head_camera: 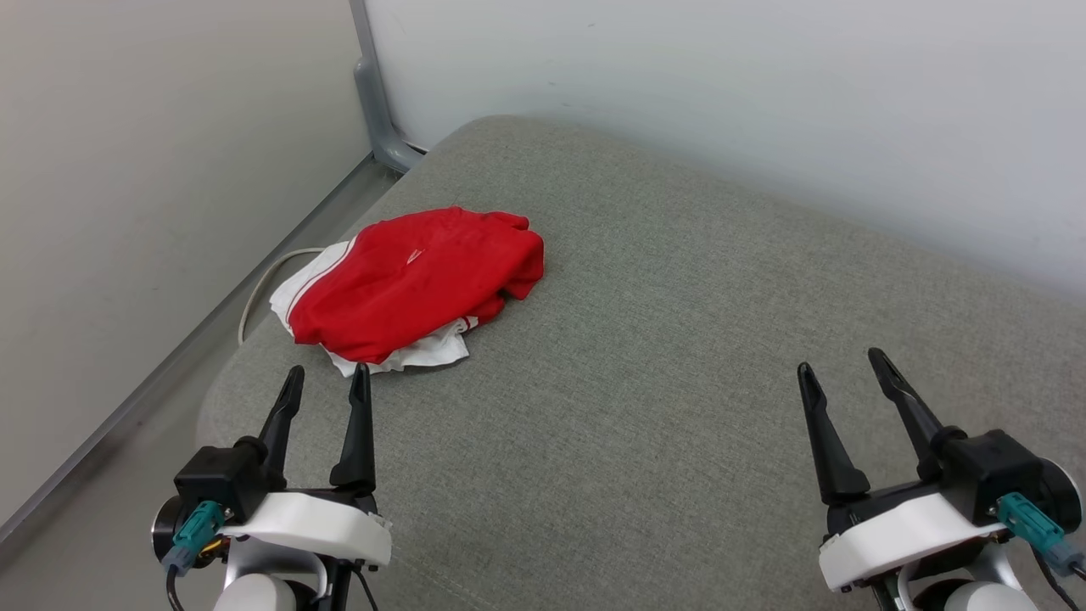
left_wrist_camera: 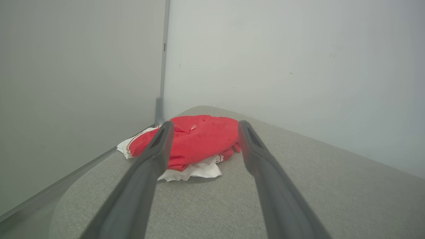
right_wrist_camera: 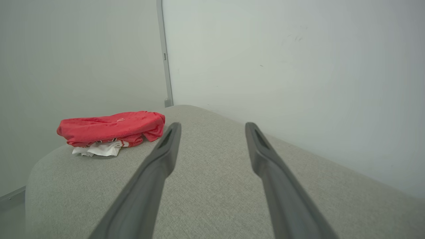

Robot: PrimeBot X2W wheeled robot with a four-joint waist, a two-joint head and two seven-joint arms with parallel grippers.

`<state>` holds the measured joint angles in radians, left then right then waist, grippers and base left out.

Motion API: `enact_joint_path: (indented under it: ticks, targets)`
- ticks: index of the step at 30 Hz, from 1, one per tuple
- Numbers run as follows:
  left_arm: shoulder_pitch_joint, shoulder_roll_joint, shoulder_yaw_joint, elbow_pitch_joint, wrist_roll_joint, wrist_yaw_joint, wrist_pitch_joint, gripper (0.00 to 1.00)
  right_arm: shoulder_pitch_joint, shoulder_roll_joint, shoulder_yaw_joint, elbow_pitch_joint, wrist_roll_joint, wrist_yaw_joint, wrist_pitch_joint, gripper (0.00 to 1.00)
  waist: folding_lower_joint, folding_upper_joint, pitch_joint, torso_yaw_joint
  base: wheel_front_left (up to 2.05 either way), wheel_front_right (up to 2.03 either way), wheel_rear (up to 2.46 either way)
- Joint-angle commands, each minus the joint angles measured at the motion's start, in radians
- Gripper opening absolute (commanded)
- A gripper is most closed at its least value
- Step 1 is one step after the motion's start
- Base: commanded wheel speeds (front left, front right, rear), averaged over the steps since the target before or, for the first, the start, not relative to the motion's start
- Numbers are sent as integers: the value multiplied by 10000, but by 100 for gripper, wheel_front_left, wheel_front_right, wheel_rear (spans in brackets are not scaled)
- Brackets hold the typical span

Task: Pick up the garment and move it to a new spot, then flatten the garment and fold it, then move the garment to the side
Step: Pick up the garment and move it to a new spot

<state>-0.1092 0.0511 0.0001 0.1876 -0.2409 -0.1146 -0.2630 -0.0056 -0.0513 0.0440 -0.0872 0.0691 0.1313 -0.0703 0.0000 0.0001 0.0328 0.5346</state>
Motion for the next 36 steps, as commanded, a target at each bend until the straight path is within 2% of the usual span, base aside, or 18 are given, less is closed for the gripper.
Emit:
enact_joint_path:
  ticks: [1, 6, 9, 15, 21, 26, 32, 36]
  targets:
    - [36, -16, -19, -38, -23, 15, -27, 100, -172, 18, 6, 41, -32, -10, -32, 100, 0, -1, -3, -2, 0, 0, 0]
    - [-295, -15, -43, 170, -92, -26, -27, 100, -57, 18, -173, 22, 40, -10, -15, 100, 0, -1, 65, -14, 0, 0, 0]
    - [-692, 6, -143, 766, -287, -84, -27, 100, 31, 18, -336, -84, 18, -10, 32, 100, 0, -1, 201, -28, 0, 0, 0]
    - [-2024, 489, -154, 1672, -1040, -138, 545, 100, -159, 16, -403, -394, -186, -10, 267, 100, 0, -1, 838, -465, 0, 0, 0]
    - [-3832, 1300, 169, 2249, -2105, -161, 1537, 100, -640, 11, -425, -730, -352, -10, 502, 100, 0, -1, 2003, -1249, 0, 0, 0]
    - [-5004, 1994, 125, 2864, -2989, -168, 2830, 100, -1090, -39, -518, -852, -482, -10, 461, 100, 0, -1, 2889, -1866, 0, 0, 0]
    - [-6134, 3013, -23, 4219, -4034, -169, 5374, 100, -1541, -129, -442, -961, -596, -10, 427, 100, 0, -1, 3843, -2505, 0, 0, 0]
    - [-6682, 3553, 108, 5164, -4416, -117, 6652, 100, -1755, -130, -396, -1027, -626, -9, 421, 100, 0, -1, 4385, -2861, 0, 0, 0]
